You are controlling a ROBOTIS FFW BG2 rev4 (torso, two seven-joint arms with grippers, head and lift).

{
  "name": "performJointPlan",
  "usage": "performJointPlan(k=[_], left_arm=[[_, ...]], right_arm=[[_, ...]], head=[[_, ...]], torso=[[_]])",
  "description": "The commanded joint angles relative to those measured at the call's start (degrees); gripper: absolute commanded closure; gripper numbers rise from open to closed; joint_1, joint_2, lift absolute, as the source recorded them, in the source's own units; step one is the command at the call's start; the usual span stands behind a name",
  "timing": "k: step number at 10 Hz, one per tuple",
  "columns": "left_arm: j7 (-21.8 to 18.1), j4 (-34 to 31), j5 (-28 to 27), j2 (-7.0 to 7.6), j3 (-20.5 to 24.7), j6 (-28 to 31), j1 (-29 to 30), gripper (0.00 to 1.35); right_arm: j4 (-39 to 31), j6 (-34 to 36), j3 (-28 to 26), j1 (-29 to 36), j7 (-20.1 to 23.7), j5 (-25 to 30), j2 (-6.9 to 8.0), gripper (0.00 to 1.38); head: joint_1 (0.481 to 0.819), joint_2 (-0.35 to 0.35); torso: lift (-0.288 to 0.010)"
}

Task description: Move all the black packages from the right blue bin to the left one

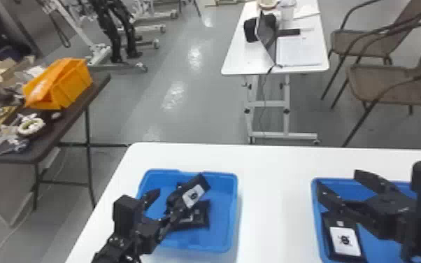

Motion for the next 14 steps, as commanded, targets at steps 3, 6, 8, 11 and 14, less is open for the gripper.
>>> performJointPlan(k=[3,6,8,11,14], left_arm=[[0.1,-2.9,5.8,-0.15,2.6,-5.0,-0.4,0.12],[0.5,-3.4,9.6,-0.15,2.3,-6.8,-0.7,0.12],[0.5,-3.4,10.5,-0.15,2.3,-6.6,-0.4,0.12],[0.5,-3.4,11.2,-0.15,2.2,-6.2,-0.3,0.12],[0.5,-3.4,11.4,-0.15,1.8,-5.9,-0.4,0.12]], right_arm=[[-3.2,5.1,-2.3,2.8,-0.9,-0.4,1.69,0.12],[-4.1,7.0,-4.0,7.0,-1.3,-0.6,1.33,0.12],[-3.7,9.0,-6.1,8.6,-4.2,0.5,2.13,0.12],[0.6,16.4,-9.8,5.2,-4.7,-2.3,3.00,0.12],[7.1,16.2,-8.1,0.6,-4.1,-3.9,1.95,0.12]], head=[[0.695,0.251],[0.695,0.245],[0.695,0.231],[0.695,0.179],[0.695,0.172]], torso=[[-0.041],[-0.041],[-0.041],[-0.041],[-0.041]])
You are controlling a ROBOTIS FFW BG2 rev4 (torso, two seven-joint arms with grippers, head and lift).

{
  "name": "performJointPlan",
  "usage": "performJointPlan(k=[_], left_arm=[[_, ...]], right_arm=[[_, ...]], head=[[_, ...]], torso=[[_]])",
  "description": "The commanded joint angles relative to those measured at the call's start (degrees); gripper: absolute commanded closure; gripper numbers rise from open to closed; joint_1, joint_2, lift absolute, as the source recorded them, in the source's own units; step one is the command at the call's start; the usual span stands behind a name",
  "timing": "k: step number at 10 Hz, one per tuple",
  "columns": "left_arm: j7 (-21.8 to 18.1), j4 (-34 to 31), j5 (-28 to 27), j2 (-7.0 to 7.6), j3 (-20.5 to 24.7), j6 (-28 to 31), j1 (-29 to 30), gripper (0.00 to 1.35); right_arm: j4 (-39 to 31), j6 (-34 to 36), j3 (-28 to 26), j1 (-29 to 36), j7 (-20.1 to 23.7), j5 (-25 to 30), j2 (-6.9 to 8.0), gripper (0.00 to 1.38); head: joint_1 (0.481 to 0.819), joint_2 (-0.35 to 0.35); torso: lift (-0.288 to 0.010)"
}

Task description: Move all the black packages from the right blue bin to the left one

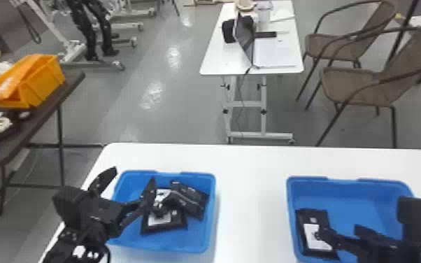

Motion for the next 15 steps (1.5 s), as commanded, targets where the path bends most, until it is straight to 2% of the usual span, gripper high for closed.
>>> performJointPlan(k=[1,5,6,8,11,12,14,15], left_arm=[[0.0,0.1,0.0,-0.15,0.0,-0.1,-0.1,0.12],[0.0,0.2,0.3,-0.15,0.0,-0.4,-0.1,0.12],[0.0,0.3,0.5,-0.15,0.0,-0.4,-0.1,0.12],[0.0,0.4,0.5,-0.15,0.0,-0.5,0.0,0.12],[0.0,0.5,0.6,-0.15,0.0,-0.8,0.2,0.12],[0.0,0.7,0.7,-0.15,0.0,-0.8,0.2,0.12],[0.0,0.8,1.0,-0.15,0.0,-0.8,0.2,0.12],[0.0,0.8,1.3,-0.15,0.0,-0.9,0.2,0.12]], right_arm=[[2.2,0.3,0.7,-0.8,-0.5,-0.8,0.20,0.12],[5.5,0.4,2.2,-2.1,-1.7,-1.3,0.46,0.12],[5.9,0.4,2.8,-2.6,-1.8,-1.3,0.46,0.17],[8.8,1.1,2.7,-3.3,-2.1,-4.1,0.38,0.57],[9.5,2.3,2.1,-3.1,-2.8,-6.7,0.38,0.78],[9.4,2.5,1.9,-2.6,-3.3,-8.4,0.20,1.11],[5.9,0.1,1.5,-0.4,-5.7,-12.1,0.20,1.10],[2.9,-1.8,1.6,1.2,-7.2,-11.9,0.20,1.10]], head=[[0.695,0.176],[0.695,0.205],[0.695,0.206],[0.695,0.209],[0.695,0.223],[0.695,0.224],[0.695,0.226],[0.695,0.224]], torso=[[-0.041],[-0.041],[-0.041],[-0.041],[-0.041],[-0.041],[-0.041],[-0.041]])
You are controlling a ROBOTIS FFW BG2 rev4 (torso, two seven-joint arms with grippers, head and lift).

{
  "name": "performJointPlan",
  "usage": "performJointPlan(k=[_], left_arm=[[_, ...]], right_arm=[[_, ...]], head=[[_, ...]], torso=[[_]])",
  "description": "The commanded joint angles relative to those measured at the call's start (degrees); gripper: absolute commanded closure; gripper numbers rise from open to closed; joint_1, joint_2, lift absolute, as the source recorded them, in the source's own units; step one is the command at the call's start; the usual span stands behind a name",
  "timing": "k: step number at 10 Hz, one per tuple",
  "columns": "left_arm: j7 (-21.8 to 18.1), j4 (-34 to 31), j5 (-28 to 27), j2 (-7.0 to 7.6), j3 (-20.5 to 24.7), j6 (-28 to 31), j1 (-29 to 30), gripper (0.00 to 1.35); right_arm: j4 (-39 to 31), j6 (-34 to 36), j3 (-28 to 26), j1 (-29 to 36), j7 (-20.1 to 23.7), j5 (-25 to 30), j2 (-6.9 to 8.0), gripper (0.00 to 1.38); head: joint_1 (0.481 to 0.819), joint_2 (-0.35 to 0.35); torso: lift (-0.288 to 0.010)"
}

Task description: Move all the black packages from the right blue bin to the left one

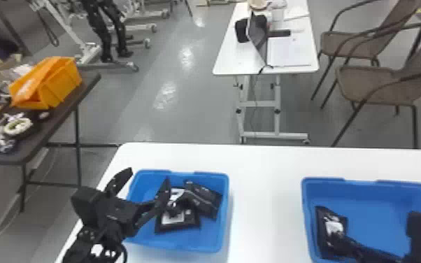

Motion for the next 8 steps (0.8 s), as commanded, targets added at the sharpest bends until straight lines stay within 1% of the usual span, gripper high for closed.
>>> performJointPlan(k=[1,2,3,4,5,6,7,8], left_arm=[[0.0,0.0,0.3,-0.15,0.0,-0.2,-0.1,0.12],[0.0,0.0,0.4,-0.15,0.0,-0.2,0.0,0.12],[0.0,0.0,1.3,-0.15,0.0,-0.2,-0.1,0.12],[0.1,0.0,3.7,-0.15,0.0,0.3,-0.3,0.12],[0.4,-0.2,7.3,-0.15,-0.1,2.1,-0.6,0.12],[0.4,-0.2,14.5,-0.15,-0.5,6.7,-1.9,0.12],[0.4,-0.2,20.6,-0.15,-2.0,11.2,-3.7,0.12],[0.4,-0.1,26.4,-0.15,-4.3,15.1,-5.2,0.12]], right_arm=[[-3.1,-3.4,0.0,2.0,-1.3,-0.4,0.09,1.10],[-3.7,-5.3,0.0,2.7,-1.9,-1.1,0.09,1.10],[-7.3,-5.6,0.0,3.6,-2.1,0.5,0.00,1.10],[-12.7,-5.6,0.0,3.8,-2.0,4.2,-0.27,1.10],[-15.9,-5.5,0.7,2.3,-0.3,6.5,-1.58,1.10],[-16.7,-4.8,2.4,-1.5,1.7,6.5,-4.22,1.10],[-15.9,-4.3,4.6,-5.1,3.8,6.4,-5.63,1.10],[-14.2,-4.0,6.8,-8.6,6.8,7.0,-5.80,1.10]], head=[[0.695,0.221],[0.695,0.211],[0.695,0.205],[0.695,0.200],[0.695,0.195],[0.695,0.184],[0.695,0.179],[0.695,0.176]], torso=[[-0.041],[-0.041],[-0.041],[-0.041],[-0.041],[-0.041],[-0.041],[-0.041]])
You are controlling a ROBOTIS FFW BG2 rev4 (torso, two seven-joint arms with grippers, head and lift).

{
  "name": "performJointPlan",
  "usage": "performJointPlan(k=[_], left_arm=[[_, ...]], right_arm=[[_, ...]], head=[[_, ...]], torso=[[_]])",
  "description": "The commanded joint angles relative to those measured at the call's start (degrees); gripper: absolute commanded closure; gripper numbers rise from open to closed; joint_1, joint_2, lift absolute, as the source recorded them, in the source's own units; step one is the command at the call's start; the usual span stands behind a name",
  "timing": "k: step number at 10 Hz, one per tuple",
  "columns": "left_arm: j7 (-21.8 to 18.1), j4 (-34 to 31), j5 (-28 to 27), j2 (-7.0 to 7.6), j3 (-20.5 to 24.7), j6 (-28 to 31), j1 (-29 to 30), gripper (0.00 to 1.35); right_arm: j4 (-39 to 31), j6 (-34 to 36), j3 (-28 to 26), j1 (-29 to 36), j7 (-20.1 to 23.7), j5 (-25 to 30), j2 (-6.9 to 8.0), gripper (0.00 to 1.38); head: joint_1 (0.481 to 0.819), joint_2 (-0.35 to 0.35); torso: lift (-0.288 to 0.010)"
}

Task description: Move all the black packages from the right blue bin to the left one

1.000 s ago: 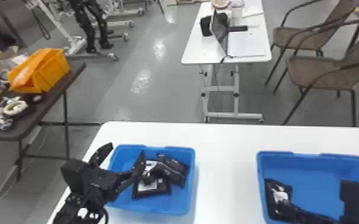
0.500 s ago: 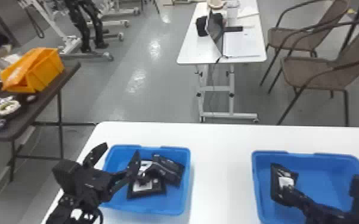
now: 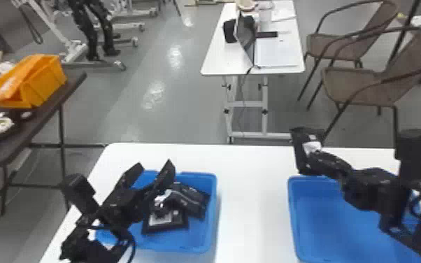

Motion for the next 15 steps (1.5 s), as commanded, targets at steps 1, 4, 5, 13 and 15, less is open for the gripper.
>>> performJointPlan(k=[1,4,5,13,15], left_arm=[[0.2,0.1,8.5,-0.15,-3.4,5.5,-2.3,0.11],[1.1,0.6,15.1,1.76,-7.0,6.8,-5.1,0.12],[1.0,0.7,15.4,1.76,-7.3,7.0,-5.8,0.12],[0.9,3.5,16.1,2.90,-11.1,8.5,-10.0,0.24],[3.1,3.2,15.4,2.64,-11.2,7.4,-8.9,1.16]], right_arm=[[3.1,-0.1,4.2,-5.4,2.4,0.8,-0.10,1.10],[14.2,-4.5,15.2,-15.8,7.2,-4.3,-1.42,1.10],[17.2,-4.9,18.0,-18.6,8.1,-6.2,-2.04,1.10],[26.7,-8.1,29.7,-28.2,10.4,-13.7,-3.35,1.10],[26.7,-8.1,29.8,-28.1,10.4,-13.8,-3.44,1.10]], head=[[0.695,0.167],[0.695,0.170],[0.695,0.193],[0.695,0.254],[0.695,0.255]], torso=[[-0.041],[-0.041],[-0.041],[-0.041],[-0.041]])
